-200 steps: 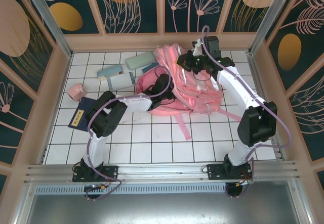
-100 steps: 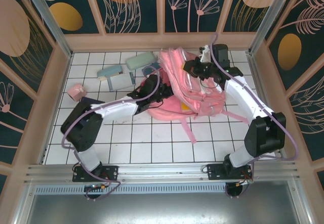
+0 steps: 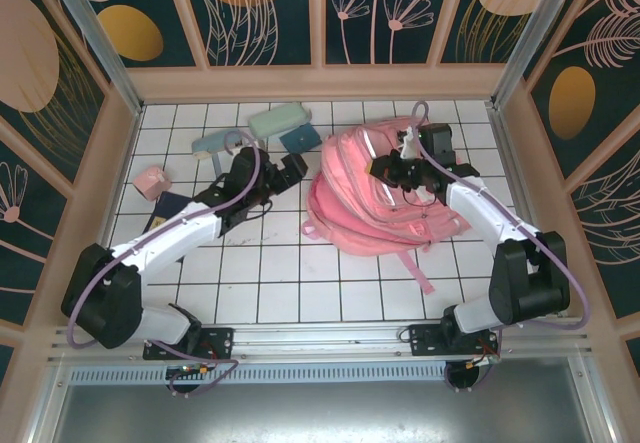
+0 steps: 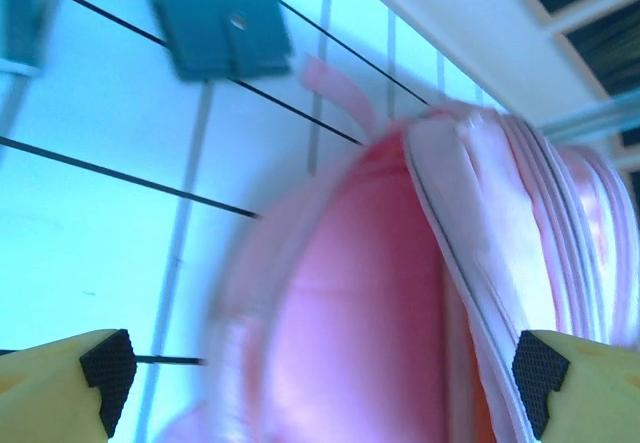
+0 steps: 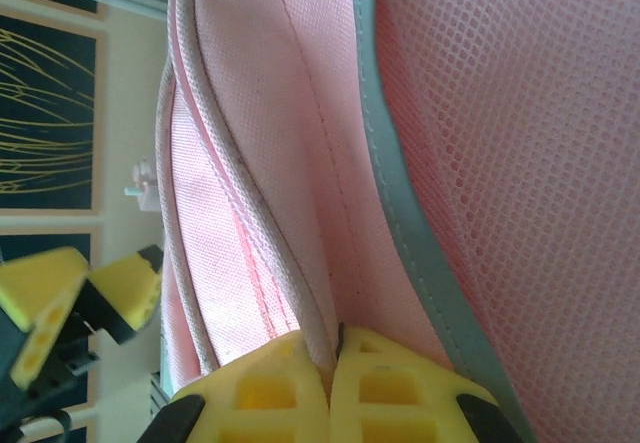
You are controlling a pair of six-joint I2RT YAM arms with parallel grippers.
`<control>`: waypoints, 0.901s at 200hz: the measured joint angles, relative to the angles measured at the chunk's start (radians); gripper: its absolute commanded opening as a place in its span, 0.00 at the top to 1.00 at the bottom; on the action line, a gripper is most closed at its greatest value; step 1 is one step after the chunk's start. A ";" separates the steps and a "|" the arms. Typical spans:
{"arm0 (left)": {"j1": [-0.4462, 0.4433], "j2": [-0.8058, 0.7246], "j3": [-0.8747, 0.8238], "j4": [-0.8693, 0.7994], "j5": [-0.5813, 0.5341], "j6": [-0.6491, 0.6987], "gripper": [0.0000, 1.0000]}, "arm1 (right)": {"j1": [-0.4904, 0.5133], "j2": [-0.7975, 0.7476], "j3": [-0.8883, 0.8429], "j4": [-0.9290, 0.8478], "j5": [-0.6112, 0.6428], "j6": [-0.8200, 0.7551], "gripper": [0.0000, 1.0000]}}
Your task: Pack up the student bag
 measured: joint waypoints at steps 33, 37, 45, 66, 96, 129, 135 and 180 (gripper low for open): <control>0.124 -0.020 -0.047 -0.073 -0.038 0.032 0.01 | 0.009 0.006 -0.002 0.015 0.021 -0.014 1.00; 0.143 -0.020 -0.054 -0.082 -0.042 0.037 0.01 | 0.011 0.007 -0.002 0.017 0.022 -0.014 1.00; 0.180 -0.019 -0.067 -0.095 -0.047 0.045 0.01 | 0.014 0.011 -0.002 0.020 0.025 -0.014 1.00; 0.288 -0.019 -0.103 -0.121 -0.054 0.066 0.02 | 0.022 0.025 -0.002 0.024 0.033 -0.014 0.87; 0.430 -0.016 -0.145 -0.153 -0.061 0.092 0.02 | 0.044 0.046 0.000 0.040 0.050 -0.022 0.66; 0.540 -0.001 -0.179 -0.183 -0.066 0.111 0.01 | 0.073 0.063 0.017 0.045 0.082 -0.025 0.56; 0.558 0.004 -0.183 -0.188 -0.065 0.117 0.01 | 0.080 0.065 0.020 0.045 0.087 -0.025 0.56; 0.678 0.044 -0.205 -0.209 -0.068 0.148 0.02 | 0.140 0.080 0.027 0.052 0.105 -0.021 0.53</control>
